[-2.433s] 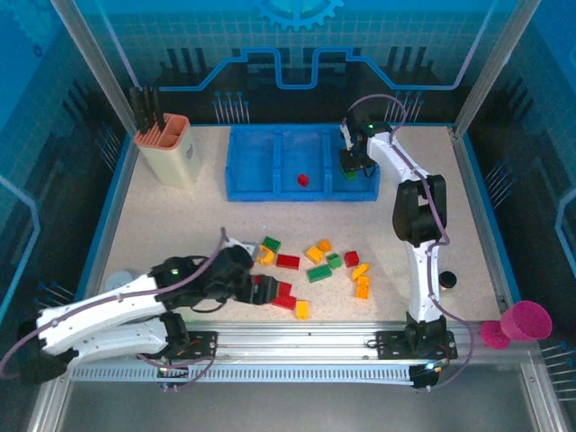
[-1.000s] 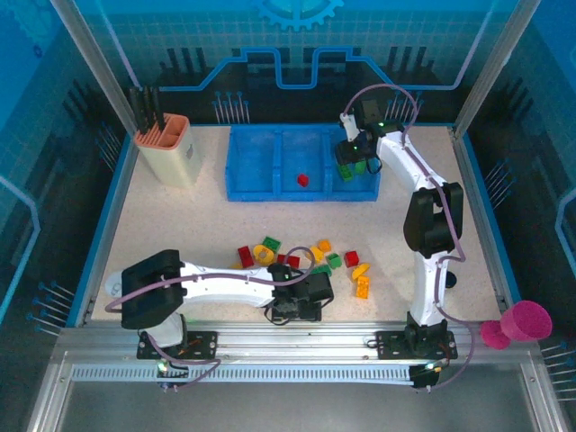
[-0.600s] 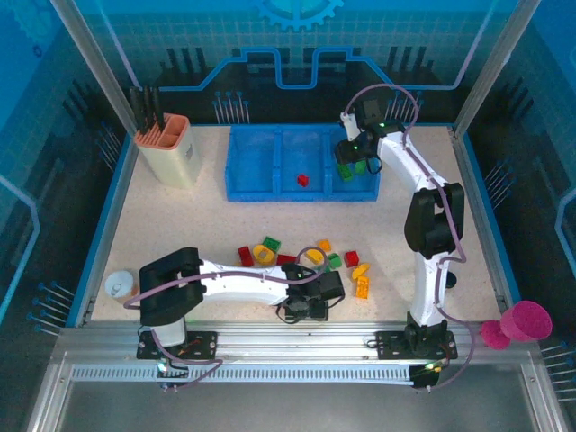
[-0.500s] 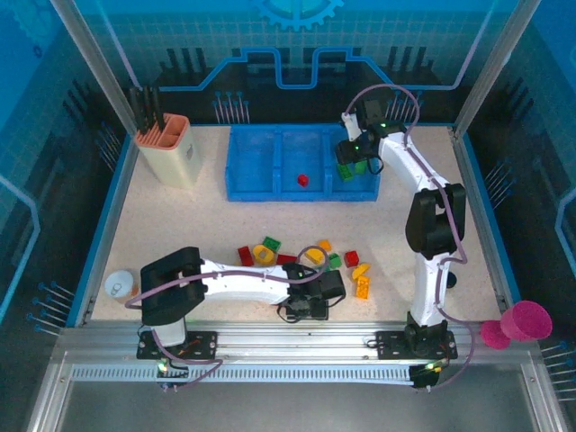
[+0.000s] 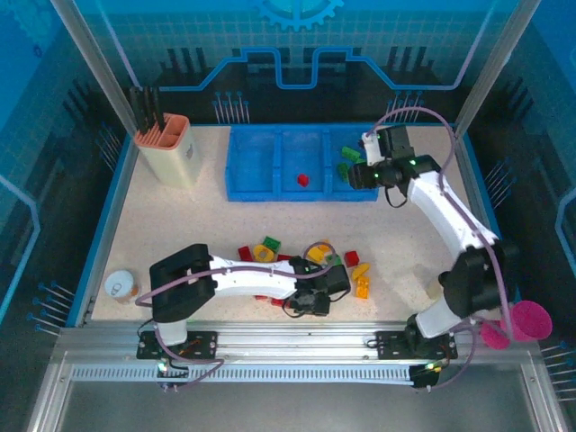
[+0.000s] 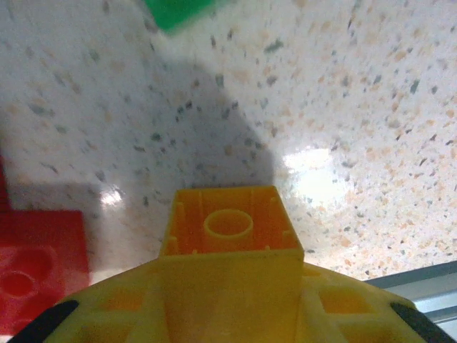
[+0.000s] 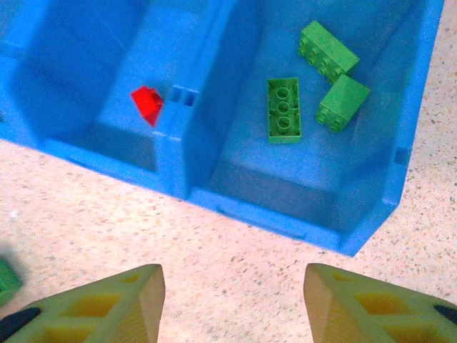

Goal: Sort the legos into containers by color

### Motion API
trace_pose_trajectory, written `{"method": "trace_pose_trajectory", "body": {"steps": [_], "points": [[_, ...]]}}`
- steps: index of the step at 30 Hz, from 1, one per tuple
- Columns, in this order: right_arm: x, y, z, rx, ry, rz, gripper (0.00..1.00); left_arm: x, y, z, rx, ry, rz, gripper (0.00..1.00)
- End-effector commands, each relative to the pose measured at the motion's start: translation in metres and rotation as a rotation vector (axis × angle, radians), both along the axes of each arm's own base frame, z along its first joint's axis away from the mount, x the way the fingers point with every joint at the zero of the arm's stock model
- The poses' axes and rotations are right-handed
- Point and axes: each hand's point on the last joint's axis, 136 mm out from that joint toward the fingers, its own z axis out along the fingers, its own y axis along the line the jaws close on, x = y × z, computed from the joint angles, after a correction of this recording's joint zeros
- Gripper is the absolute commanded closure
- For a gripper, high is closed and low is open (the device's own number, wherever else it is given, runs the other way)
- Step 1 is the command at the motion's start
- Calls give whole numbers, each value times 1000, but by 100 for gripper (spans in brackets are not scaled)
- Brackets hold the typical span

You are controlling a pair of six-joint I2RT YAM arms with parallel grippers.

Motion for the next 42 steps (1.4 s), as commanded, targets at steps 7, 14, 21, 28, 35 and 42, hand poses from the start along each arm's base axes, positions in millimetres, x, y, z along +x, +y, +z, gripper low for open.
{"method": "trace_pose_trajectory", "body": {"steps": [7, 14, 21, 28, 35, 42], "points": [[-75, -13, -10, 78, 10, -65, 39, 116, 40, 123, -79, -354, -45, 74], [-104, -14, -41, 95, 94, -68, 39, 231, 123, 192, 29, -618, 28, 73], [-110, -15, -50, 88, 117, -64, 39, 325, 189, 178, 48, -662, 238, 74], [-115, -15, -40, 85, 108, -52, 38, 389, 199, 129, 53, -580, 299, 74], [-125, -18, -45, 68, 133, -51, 38, 428, 198, 80, 73, -503, 337, 73], [-133, -22, -53, 43, 151, -50, 37, 433, 199, 44, 106, -457, 351, 70]]}}
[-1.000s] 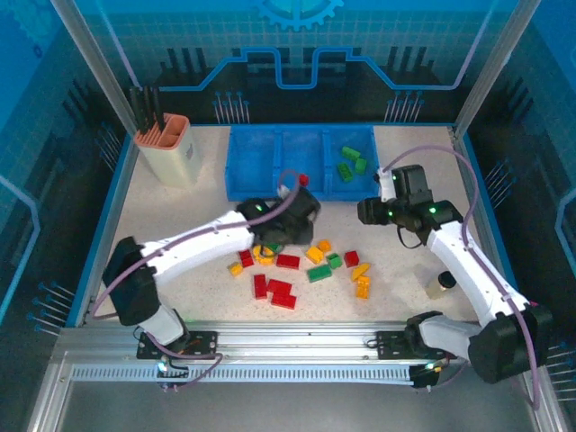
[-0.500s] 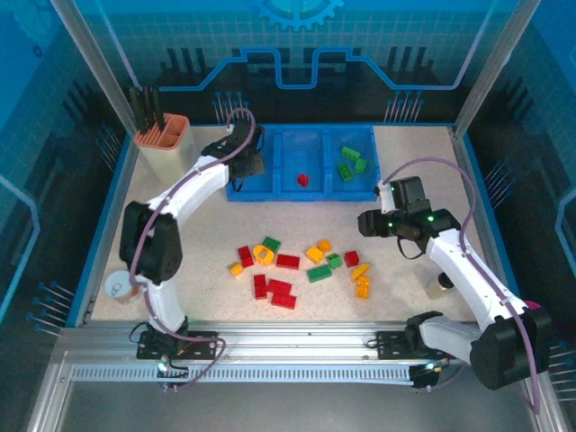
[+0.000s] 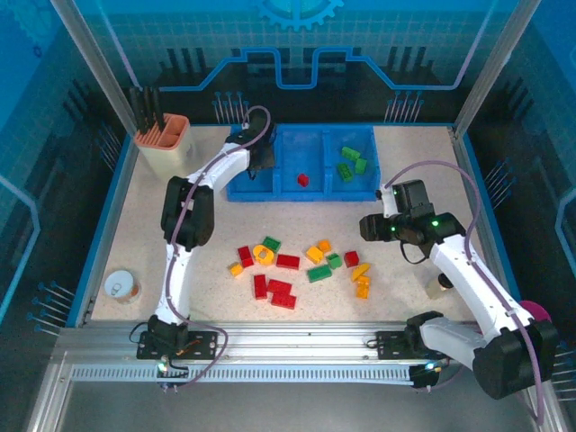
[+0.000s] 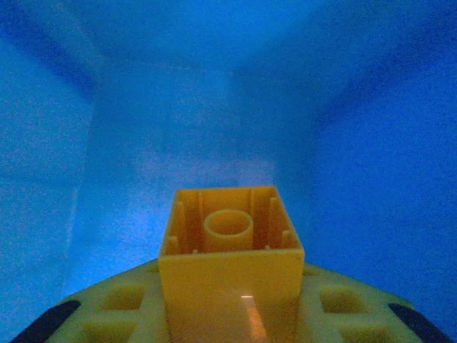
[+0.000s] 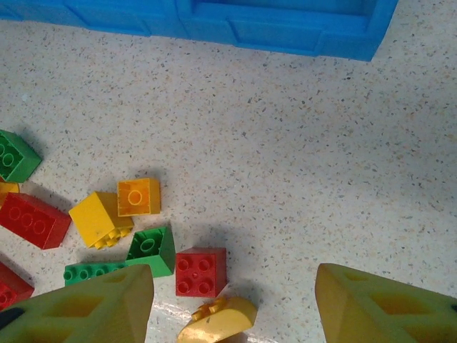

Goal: Sort the legos into containers by color

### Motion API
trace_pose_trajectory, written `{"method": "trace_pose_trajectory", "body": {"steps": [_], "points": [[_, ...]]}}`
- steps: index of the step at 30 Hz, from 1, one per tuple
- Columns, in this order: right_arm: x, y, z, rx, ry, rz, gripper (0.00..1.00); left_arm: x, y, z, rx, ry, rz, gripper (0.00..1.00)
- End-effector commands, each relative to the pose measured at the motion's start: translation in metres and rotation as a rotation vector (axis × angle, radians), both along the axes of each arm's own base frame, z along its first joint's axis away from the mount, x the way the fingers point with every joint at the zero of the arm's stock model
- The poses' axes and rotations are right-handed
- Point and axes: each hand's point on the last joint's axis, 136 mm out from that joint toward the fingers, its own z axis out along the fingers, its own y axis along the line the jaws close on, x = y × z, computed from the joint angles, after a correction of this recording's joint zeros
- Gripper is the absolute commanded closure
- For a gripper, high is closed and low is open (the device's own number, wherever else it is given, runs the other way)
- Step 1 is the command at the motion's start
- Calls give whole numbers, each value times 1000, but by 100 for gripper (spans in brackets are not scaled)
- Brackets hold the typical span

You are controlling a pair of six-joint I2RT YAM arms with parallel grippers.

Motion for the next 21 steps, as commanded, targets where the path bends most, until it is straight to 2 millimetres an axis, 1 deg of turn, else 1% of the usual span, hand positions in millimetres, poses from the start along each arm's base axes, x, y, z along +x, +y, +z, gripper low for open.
{"method": "trace_pose_trajectory", "body": {"steps": [1, 4, 7, 10, 12, 14, 18, 20, 21], "points": [[-10, 0, -8, -21, 31, 20, 37, -2, 3, -10, -6, 30, 27, 69], [-9, 0, -12, -28, 40, 28, 37, -3, 6, -20, 9, 40, 32, 69], [-7, 3, -12, -20, 41, 35, 36, -4, 5, -28, 2, 55, 33, 69], [-7, 4, -13, -17, 44, 37, 36, -4, 3, -30, -5, 58, 35, 62], [-6, 3, -13, -19, 42, 37, 36, -4, 4, -30, -1, 59, 35, 55], [-6, 2, -13, -25, 40, 35, 36, -5, 4, -28, -1, 58, 33, 46], [-6, 3, -11, -18, 33, 33, 35, -6, 4, -15, -12, 35, 27, 44], [-11, 2, -20, -15, 53, 31, 35, -7, 5, -1, -18, 11, 23, 44], [-11, 3, -19, -13, 50, 31, 35, -7, 4, 8, -23, -4, 18, 44]]}}
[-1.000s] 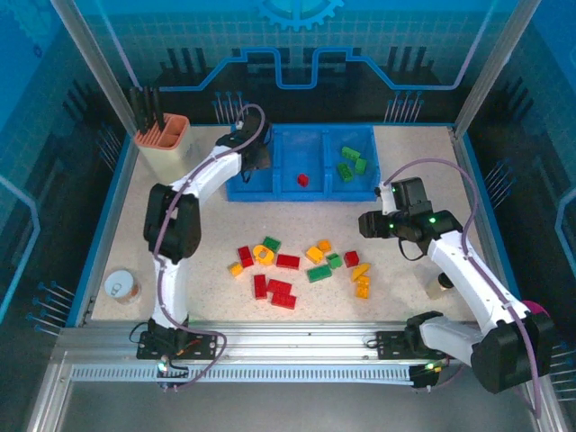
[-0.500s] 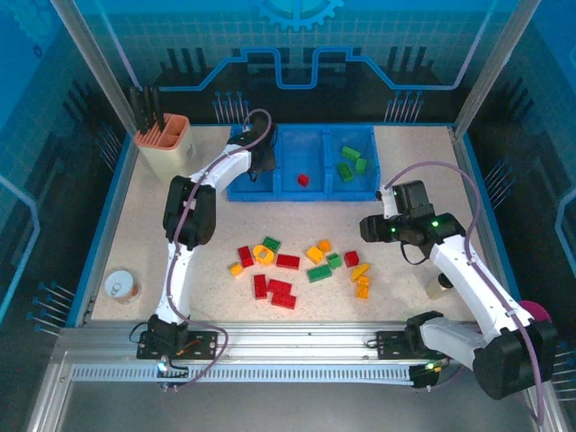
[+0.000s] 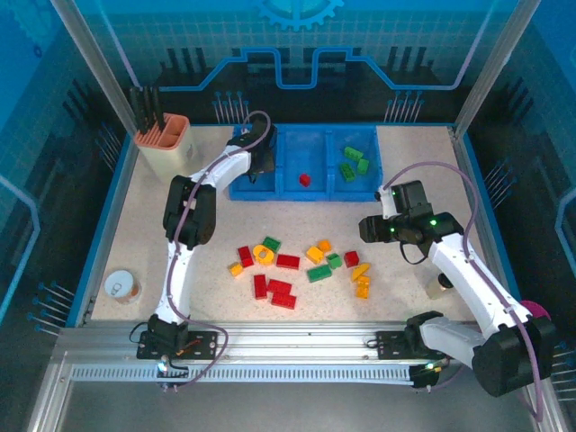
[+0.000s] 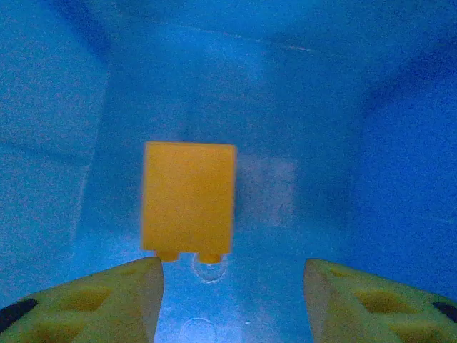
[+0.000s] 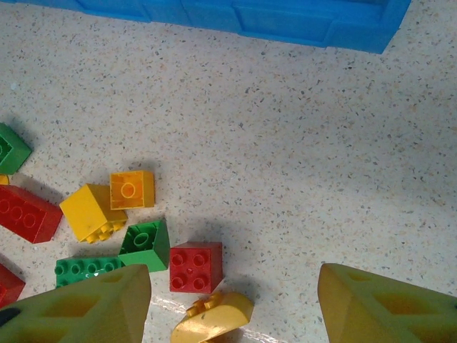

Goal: Sort the legos into containers by color

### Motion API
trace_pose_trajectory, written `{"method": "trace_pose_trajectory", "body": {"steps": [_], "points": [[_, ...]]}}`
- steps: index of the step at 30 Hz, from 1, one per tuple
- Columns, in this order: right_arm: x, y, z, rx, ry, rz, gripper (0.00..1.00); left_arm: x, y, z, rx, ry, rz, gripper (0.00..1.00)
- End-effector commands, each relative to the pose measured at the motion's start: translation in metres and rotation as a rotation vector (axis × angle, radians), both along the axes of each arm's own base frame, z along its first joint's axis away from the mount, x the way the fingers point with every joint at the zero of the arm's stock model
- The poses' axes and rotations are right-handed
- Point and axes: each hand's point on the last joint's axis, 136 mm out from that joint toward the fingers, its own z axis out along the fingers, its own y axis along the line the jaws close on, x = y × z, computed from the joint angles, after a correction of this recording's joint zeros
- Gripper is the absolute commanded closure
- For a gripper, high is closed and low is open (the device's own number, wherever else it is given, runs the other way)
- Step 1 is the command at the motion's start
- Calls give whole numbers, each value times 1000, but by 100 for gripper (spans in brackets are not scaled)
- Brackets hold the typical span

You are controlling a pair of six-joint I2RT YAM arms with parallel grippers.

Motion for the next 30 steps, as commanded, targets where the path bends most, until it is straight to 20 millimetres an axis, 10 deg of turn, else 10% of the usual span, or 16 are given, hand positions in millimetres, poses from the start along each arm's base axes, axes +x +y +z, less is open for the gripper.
{"method": "trace_pose_trajectory", "body": {"steps": [1, 14, 30], "points": [[-9, 4, -8, 7, 19, 22, 35, -5, 0, 36, -20, -51, -21, 44], [-6, 10, -9, 40, 5, 15, 39, -96, 18, 154, -63, -192, -55, 53], [-9, 9, -12, -1, 33, 49, 38, -336, 56, 94, -107, 99, -19, 46]]}}
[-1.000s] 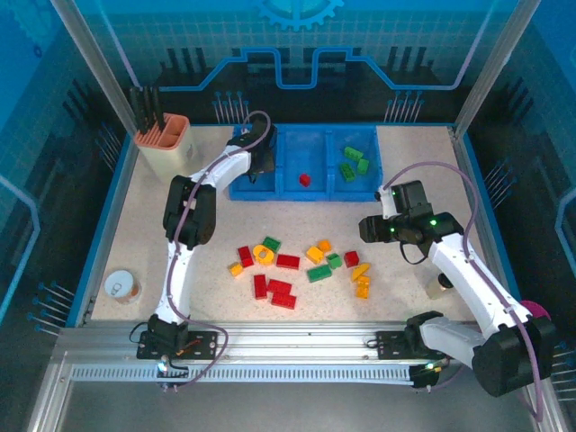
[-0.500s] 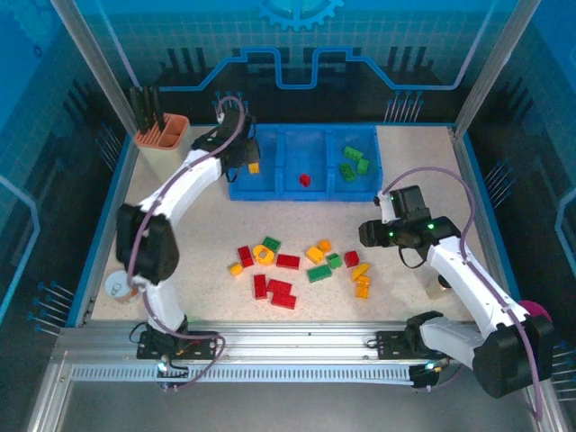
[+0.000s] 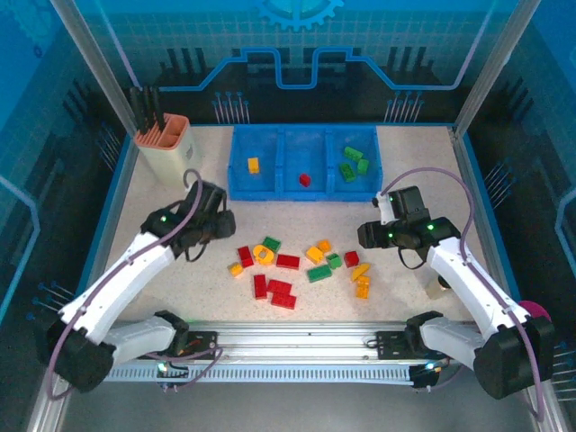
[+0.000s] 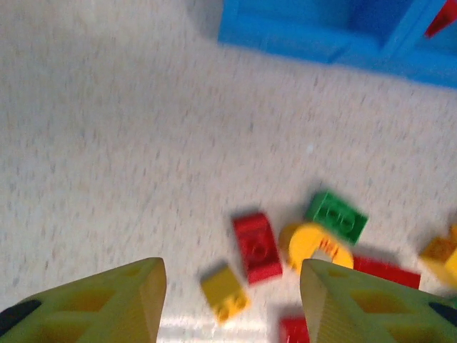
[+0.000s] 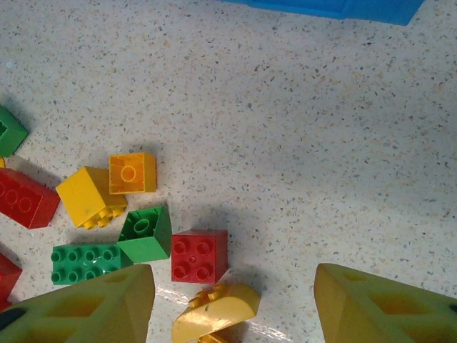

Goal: Sort the legos into containers by color

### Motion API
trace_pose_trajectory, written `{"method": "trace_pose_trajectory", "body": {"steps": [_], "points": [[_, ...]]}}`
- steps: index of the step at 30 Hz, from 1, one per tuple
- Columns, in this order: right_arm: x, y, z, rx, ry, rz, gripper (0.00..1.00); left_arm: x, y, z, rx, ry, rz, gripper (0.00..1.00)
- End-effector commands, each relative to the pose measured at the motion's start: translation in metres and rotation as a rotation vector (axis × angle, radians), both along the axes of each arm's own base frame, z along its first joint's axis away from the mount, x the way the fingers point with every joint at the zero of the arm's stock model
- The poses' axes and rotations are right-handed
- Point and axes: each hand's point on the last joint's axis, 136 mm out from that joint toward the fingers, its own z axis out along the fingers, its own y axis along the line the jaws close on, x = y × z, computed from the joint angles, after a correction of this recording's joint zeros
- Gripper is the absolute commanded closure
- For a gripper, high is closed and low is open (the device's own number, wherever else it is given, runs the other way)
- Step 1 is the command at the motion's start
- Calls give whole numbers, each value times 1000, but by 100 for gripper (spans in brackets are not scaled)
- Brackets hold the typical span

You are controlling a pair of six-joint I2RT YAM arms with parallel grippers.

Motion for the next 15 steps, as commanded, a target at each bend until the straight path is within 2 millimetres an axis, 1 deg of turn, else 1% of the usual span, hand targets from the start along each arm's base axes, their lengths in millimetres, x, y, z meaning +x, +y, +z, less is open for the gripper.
{"method": "trace_pose_trajectory", "body": {"steps": [1, 4, 7, 9, 12, 15], "points": [[-1, 5, 0, -7, 14, 28, 38, -43, 2, -29, -24, 148, 31, 45], [1, 7, -4, 0, 20, 28, 38, -60, -5, -50, -18, 207, 3, 42], [2, 8, -6, -1, 28, 28, 37, -69, -12, -67, -10, 254, -49, 38], [2, 8, -7, -2, 32, 29, 37, -72, -15, -76, 10, 271, -91, 36], [1, 7, -8, -9, 36, 29, 37, -71, -20, -82, 31, 270, -175, 33], [1, 7, -10, -12, 43, 27, 36, -64, -31, -79, 30, 234, -267, 31]]}}
